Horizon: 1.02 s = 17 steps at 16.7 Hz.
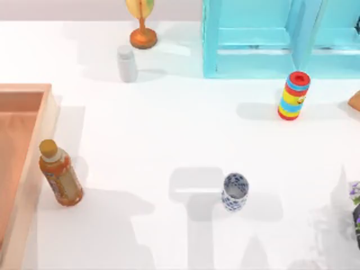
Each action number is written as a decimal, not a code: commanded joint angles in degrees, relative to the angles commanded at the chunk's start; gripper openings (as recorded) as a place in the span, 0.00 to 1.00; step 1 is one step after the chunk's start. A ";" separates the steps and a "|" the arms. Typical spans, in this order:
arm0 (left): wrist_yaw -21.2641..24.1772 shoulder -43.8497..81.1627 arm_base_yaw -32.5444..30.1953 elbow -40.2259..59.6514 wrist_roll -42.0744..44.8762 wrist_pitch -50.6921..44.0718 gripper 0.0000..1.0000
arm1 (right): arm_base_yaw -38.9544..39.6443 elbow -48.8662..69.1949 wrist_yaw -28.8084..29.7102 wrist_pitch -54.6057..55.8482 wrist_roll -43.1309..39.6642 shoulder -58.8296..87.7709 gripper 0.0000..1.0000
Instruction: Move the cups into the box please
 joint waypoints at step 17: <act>0.00 0.11 -0.07 2.31 0.01 -2.30 1.00 | 0.00 0.00 0.00 0.00 0.00 0.00 1.00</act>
